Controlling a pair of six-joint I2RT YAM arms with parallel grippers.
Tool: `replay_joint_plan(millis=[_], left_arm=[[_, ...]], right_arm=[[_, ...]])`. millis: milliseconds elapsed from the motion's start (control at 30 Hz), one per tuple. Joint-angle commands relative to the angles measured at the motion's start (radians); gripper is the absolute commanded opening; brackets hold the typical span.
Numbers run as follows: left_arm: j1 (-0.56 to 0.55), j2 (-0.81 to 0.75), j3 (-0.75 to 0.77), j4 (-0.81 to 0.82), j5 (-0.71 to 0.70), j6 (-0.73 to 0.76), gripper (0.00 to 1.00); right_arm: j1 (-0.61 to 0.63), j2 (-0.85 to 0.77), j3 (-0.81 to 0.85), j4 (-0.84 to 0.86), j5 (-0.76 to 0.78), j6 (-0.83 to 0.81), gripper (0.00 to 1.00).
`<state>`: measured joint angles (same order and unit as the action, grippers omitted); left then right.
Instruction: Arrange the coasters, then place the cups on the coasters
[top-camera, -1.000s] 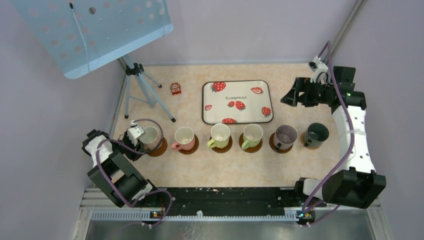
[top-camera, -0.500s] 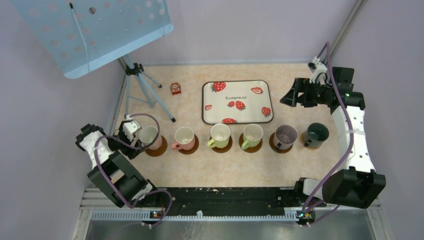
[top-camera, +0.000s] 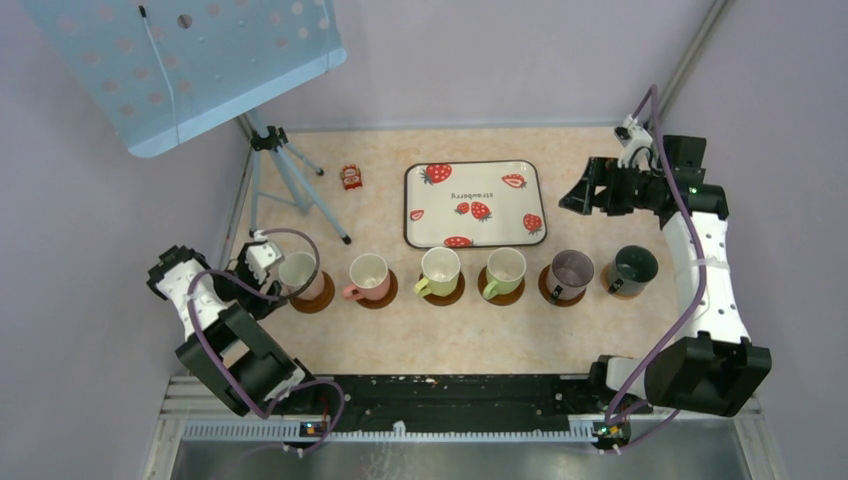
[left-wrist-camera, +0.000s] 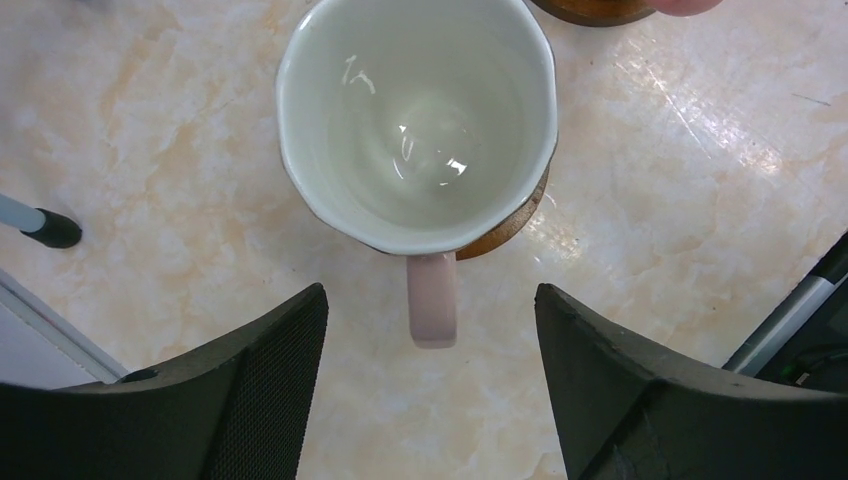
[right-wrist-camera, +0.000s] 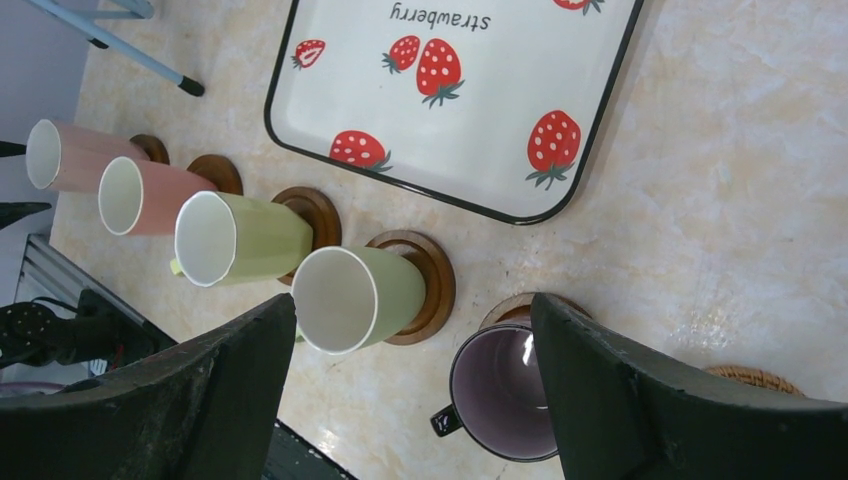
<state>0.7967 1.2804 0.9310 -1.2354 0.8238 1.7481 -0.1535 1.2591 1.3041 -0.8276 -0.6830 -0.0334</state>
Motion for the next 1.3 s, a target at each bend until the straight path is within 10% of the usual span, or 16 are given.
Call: replay_joint_plan(millis=[0, 567, 1267], left_arm=[[0.003, -0.014, -0.034, -0.005, -0.013, 0.026, 0.81], [-0.114, 0.007, -0.08, 0.147, -0.027, -0.097, 0.69], [-0.172, 0.088, -0.024, 0.153, -0.131, -0.147, 0.21]], right_arm=[[0.005, 0.006, 0.005, 0.037, -0.022, -0.004, 0.86], [0.005, 0.034, 0.04, 0.019, -0.014, -0.023, 0.86], [0.005, 0.052, 0.052, 0.015, -0.009, -0.042, 0.86]])
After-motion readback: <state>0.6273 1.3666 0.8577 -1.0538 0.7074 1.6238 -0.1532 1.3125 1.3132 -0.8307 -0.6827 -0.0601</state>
